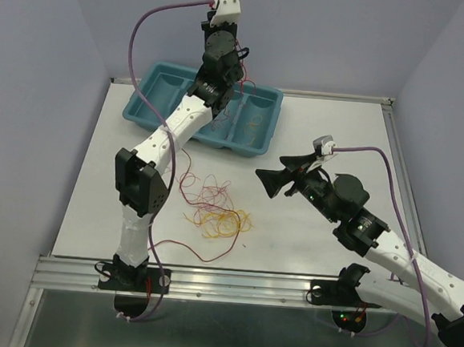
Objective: Untangle the cables
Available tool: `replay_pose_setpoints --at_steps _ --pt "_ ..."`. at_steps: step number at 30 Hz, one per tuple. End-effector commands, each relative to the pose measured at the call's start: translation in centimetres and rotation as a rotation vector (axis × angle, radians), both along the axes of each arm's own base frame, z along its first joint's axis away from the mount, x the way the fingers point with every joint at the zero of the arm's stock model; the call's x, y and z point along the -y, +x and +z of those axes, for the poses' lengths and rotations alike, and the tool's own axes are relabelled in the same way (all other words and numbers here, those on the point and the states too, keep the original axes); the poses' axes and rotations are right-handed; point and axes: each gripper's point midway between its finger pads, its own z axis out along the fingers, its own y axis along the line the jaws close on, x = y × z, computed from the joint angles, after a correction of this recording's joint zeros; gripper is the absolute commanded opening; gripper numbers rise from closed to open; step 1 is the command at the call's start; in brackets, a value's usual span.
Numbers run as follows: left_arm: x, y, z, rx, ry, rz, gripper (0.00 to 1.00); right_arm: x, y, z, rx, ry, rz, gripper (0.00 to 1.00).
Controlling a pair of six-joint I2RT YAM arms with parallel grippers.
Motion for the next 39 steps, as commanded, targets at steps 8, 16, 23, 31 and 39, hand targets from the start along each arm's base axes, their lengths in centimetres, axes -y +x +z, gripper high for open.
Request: replay_pose_setpoints --at_steps 8,16,23,31,39 --pt "-1.5 1.2 -6.2 -0.076 -0.087 0.102 0.00 0.1 -0.5 0.4 0.017 0.031 0.011 0.99" --pt "-2.5 1.9 -14.2 -0.245 -0.161 0.063 0.00 0.1 -0.5 0.3 0.017 0.029 0.009 0.99" --pt "-3.3 1.3 -13.5 -0.239 -0.140 0.070 0.00 0.0 -0.3 0.0 0.010 0.021 0.008 0.99" --pt "-1.8 0.9 -19.2 -0.411 -0.035 -0.020 0.00 0.1 -0.4 0.2 0.013 0.027 0.003 0.99" --pt "-0.9 0.9 -26.1 -0.639 0.154 -0.060 0.00 0.1 -0.4 0.2 0.012 0.028 0.005 0.98"
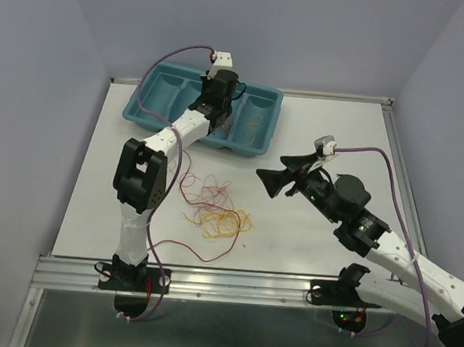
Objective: Untangle the cables
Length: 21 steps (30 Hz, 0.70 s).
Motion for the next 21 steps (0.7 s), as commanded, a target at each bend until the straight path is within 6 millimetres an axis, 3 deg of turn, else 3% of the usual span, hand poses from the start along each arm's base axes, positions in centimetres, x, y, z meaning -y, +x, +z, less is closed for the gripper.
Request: replay_pose_setpoints --at_steps 1,4,13,14,15,18,21 --pt "1.1 -0.2 -2.3 -0.109 0.082 -0.083 0.00 0.0 -0.2 -0.2 0.007 0.018 0.004 0.98" --pt "3.1 0.4 -6.0 -0.215 0.096 -0.179 0.00 0.0 -0.1 -0.2 0.005 0.018 -0.002 0.98" --pt "6.8 2.7 -11.0 -0.320 0.052 -0.285 0.00 0.2 -0.2 -0.2 0.008 0.020 -0.005 0.98" --pt "6.8 2.9 -12.9 -0.351 0.061 -0.283 0.00 0.2 -0.2 -0.2 0.008 0.020 -0.005 0.98" --pt "6.9 3.0 -13.4 -0.364 0.065 -0.283 0.00 0.2 -0.2 -0.1 0.009 0.021 -0.005 0.98" --pt "7.0 3.2 -14.4 -0.389 0.070 -0.281 0.00 0.2 -0.3 -0.1 0.009 0.023 -0.002 0.98" --pt "7.1 3.3 -13.0 -0.361 0.067 -0.286 0.00 0.2 -0.2 0.0 0.011 0.023 -0.004 0.98"
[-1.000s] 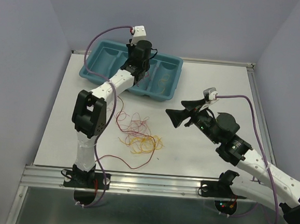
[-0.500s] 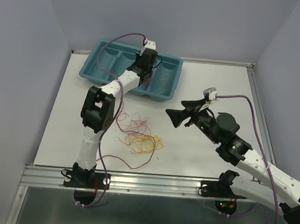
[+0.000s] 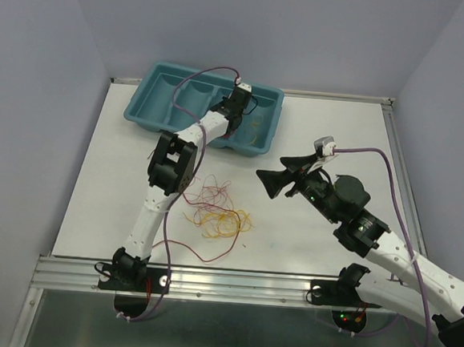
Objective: Untangle the cables
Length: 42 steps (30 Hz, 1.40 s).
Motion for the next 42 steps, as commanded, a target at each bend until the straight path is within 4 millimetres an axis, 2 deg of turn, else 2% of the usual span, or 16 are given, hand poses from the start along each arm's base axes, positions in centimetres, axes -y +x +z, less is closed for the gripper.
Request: replay_pose_setpoints --at_steps 1,2,4,5,6,8,11,12,15,19,23,24,25,33,40,42 --pt "0.8 0.6 4.7 0.077 -0.045 -0.016 0.00 0.1 -0.3 0.1 0.013 0.022 0.000 0.98" --pt "0.8 0.5 6.4 0.101 -0.056 -0.030 0.05 0.1 -0.3 0.0 0.012 0.021 0.000 0.98" --pt "0.5 0.3 7.5 0.123 -0.058 -0.035 0.14 0.1 -0.3 0.0 0.012 0.021 0.001 0.98" --pt "0.5 0.1 9.4 0.151 -0.073 -0.037 0.18 0.1 -0.3 0.0 0.012 0.021 0.001 0.98" --pt "0.3 0.0 9.9 0.157 -0.073 -0.038 0.27 0.1 -0.3 0.0 0.011 0.022 0.001 0.98" --pt "0.1 -0.4 11.4 0.173 -0.077 -0.052 0.33 0.1 -0.3 0.1 0.013 0.022 0.000 0.98" --pt "-0.6 -0.5 12.3 0.174 -0.073 -0.063 0.42 0.2 -0.2 0.0 0.012 0.021 -0.002 0.98" --pt "-1.1 -0.5 13.2 0.182 -0.074 -0.062 0.51 0.1 -0.2 0.0 0.010 0.021 0.000 0.98" --pt "-1.4 -0.9 14.2 0.172 -0.089 -0.095 0.67 0.0 -0.2 -0.1 0.009 0.018 0.003 0.98" --pt "-1.3 -1.6 14.8 0.142 -0.123 -0.154 0.72 0.0 -0.1 -0.2 0.006 0.017 -0.002 0.98" --pt "0.2 -3.6 15.1 0.114 -0.169 -0.295 0.75 0.2 -0.2 0.0 0.011 0.023 -0.003 0.98" --pt "0.5 -3.8 15.0 0.112 -0.165 -0.332 0.89 0.2 -0.2 0.0 0.011 0.023 -0.006 0.98" --pt "0.7 -4.1 14.8 0.101 -0.171 -0.350 0.93 0.2 -0.2 0.0 0.010 0.021 -0.003 0.98" --pt "2.9 -5.1 12.8 0.039 -0.167 -0.471 0.94 0.1 -0.1 -0.2 0.006 0.018 -0.008 0.98" --pt "3.8 -4.0 11.2 0.040 -0.100 -0.447 0.93 0.0 0.0 -0.4 0.003 0.013 -0.008 0.98" --pt "4.1 -3.7 9.9 0.021 -0.082 -0.446 0.89 0.1 0.0 -0.3 0.004 0.014 -0.011 0.98"
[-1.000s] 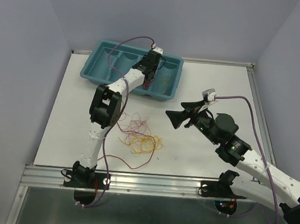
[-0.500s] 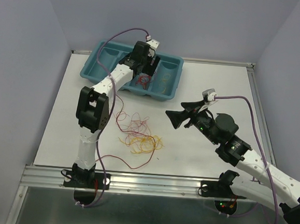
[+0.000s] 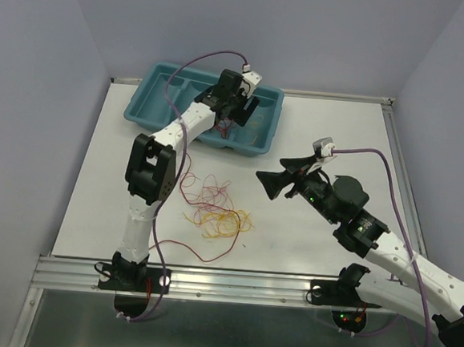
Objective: Untangle the cables
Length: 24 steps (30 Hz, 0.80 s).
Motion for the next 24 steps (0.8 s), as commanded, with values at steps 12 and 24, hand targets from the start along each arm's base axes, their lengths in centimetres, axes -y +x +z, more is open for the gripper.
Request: replay_pose_setpoints --at_steps 12,24 --pt "0.2 3.2 -1.5 0.040 0.073 0.061 0.47 0.2 -0.1 0.7 0.021 0.032 -0.011 0.98" --pt "0.1 2.1 0.9 -0.002 -0.124 -0.020 0.48 0.1 -0.1 0.8 0.020 0.033 -0.007 0.98"
